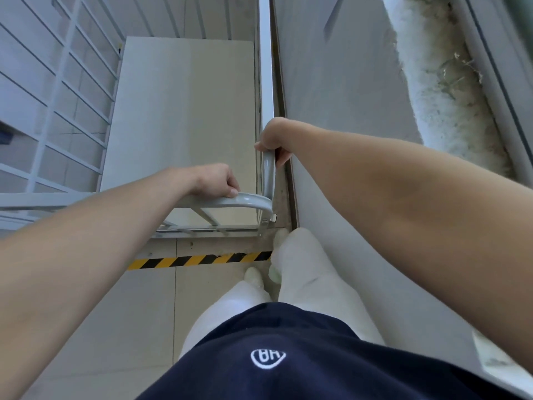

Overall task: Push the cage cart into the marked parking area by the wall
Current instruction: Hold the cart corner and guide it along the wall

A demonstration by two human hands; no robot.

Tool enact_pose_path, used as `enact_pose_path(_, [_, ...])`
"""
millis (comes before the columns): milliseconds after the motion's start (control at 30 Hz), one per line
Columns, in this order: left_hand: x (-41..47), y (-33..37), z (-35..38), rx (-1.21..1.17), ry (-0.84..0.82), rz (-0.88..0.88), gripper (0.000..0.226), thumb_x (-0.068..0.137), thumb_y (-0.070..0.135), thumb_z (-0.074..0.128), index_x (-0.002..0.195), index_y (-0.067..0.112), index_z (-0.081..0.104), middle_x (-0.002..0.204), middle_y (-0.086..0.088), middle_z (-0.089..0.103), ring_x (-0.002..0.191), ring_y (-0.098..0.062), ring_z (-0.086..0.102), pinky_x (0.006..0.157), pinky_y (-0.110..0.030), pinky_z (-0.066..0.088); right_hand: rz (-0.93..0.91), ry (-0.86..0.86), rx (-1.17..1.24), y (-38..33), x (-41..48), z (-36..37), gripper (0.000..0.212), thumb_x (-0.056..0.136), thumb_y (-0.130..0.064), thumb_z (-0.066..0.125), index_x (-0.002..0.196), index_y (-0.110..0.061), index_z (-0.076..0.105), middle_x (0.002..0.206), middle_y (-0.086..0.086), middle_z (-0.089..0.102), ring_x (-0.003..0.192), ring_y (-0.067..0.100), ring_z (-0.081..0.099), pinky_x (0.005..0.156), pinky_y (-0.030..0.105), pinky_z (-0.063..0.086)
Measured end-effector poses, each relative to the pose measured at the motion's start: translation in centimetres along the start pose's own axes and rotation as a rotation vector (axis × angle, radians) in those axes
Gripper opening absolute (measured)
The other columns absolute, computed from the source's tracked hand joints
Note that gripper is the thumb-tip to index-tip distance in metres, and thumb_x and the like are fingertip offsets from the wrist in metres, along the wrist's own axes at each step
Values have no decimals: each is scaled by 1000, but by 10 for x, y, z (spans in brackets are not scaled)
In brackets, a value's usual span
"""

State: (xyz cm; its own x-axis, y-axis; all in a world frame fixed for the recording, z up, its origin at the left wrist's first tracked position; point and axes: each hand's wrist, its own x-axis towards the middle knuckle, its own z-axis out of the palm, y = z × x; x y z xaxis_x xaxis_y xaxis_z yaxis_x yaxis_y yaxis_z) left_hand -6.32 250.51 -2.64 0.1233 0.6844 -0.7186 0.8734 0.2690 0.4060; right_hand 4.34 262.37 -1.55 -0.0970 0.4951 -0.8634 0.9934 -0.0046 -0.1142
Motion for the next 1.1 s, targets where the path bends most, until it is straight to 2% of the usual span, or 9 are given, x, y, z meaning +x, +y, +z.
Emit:
enact_pose_path(67, [-2,-2,2,-17,10,1,29,95,18,50,114,9,70,114,-3,69,94,-16,56,84,-26,38,7,-9,-7,-2,-2,2,56,102,-44,33,75,2,49,72,11,60,64,17,57,97,29,48])
enact_pose_path(200, [-10,-12,9,-111,39,34,32,97,20,45,112,8,70,111,-6,68,97,-22,58,83,-30,39,3,-28,-16,-5,-3,3,53,103,-40,34,89,7,53,58,13,67,65,18,58,84,32,50])
enact_pose_path(267, [-11,-18,14,-177,71,58,34,97,24,44,108,6,71,111,-17,68,103,-33,59,87,-42,44,-14,-18,44,-5,-2,2,48,103,-35,37,117,9,51,90,16,71,74,21,63,96,34,51])
enact_pose_path(367, [-8,-25,20,-262,121,74,35,96,27,45,102,3,71,109,-27,65,101,-40,58,87,-48,48,-37,-8,127,-4,3,-2,48,104,-28,37,134,10,41,129,20,60,113,26,64,106,32,44])
enact_pose_path(533, [1,-30,27,-256,174,61,39,94,27,47,95,-5,69,98,-30,65,73,-24,52,69,-39,44,-52,-65,125,-7,5,-7,47,104,-20,38,137,14,36,132,29,53,120,35,59,106,37,45])
enact_pose_path(667, [3,-27,26,-265,199,75,37,94,28,46,92,0,70,96,-28,67,75,-28,55,76,-48,48,-75,-75,105,-7,6,-11,47,103,-18,40,138,14,34,133,30,52,119,37,59,104,39,47])
enact_pose_path(767, [7,-24,30,-246,206,73,38,94,32,44,93,7,72,98,-22,69,88,-38,61,83,-51,48,-73,-87,94,-4,8,-15,45,103,-15,40,136,15,34,133,31,50,119,41,58,103,41,48])
enact_pose_path(900, [6,-19,29,-236,198,45,44,90,42,39,95,10,70,98,-18,70,92,-36,62,85,-51,49,-70,-107,127,-3,16,-20,45,103,-15,41,137,13,34,133,30,49,117,43,59,99,44,50])
enact_pose_path(1100, [2,-16,30,-269,224,16,39,94,37,41,97,10,70,98,-18,70,92,-35,62,85,-49,49,-75,-114,134,-4,7,-18,44,103,-16,37,136,14,33,134,31,50,120,41,57,102,43,48])
